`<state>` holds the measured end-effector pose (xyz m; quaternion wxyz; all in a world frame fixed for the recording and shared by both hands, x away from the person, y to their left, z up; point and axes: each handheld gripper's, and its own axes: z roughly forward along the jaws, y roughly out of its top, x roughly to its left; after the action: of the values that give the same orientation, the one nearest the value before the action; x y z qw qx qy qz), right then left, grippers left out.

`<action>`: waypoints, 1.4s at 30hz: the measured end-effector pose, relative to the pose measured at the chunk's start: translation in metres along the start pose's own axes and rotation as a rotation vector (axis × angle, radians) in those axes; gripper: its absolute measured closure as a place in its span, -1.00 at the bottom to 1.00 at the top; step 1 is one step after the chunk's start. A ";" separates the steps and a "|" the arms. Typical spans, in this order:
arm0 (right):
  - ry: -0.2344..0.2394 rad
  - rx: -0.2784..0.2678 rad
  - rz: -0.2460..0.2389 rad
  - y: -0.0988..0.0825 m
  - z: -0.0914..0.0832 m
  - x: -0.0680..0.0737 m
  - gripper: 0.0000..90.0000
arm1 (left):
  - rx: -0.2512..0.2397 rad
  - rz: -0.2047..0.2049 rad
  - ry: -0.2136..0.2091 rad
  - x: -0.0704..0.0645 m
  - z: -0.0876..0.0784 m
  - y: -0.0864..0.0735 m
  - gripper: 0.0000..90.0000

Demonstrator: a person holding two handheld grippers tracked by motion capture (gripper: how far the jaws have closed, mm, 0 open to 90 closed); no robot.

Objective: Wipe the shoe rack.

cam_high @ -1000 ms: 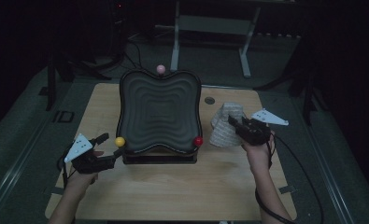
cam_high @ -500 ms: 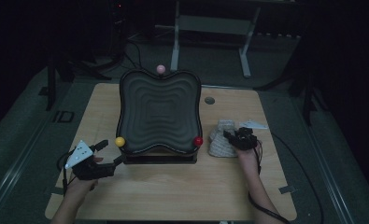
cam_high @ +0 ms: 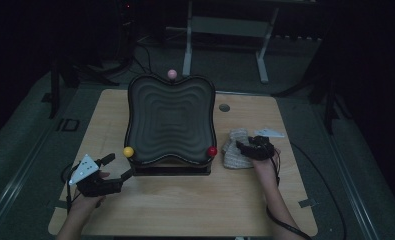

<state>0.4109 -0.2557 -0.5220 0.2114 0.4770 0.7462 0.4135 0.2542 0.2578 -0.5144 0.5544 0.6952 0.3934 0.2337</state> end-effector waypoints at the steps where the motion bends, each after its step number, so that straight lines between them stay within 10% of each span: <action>1: 0.009 -0.003 0.000 0.001 -0.002 0.000 -0.27 | -0.001 0.001 0.001 0.000 -0.001 -0.001 -0.75; 21: -0.009 -0.164 -0.067 -0.027 -0.043 0.009 -0.70 | 0.030 0.007 0.053 0.003 -0.009 -0.018 -0.75; 42: -0.023 -0.112 -0.085 -0.073 -0.074 0.011 -0.70 | 0.111 0.033 0.141 0.007 -0.027 -0.042 -0.78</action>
<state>0.3140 -0.2915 -0.5383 0.2637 0.4373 0.7389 0.4396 0.2256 0.2820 -0.5475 0.4820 0.7130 0.4323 0.2691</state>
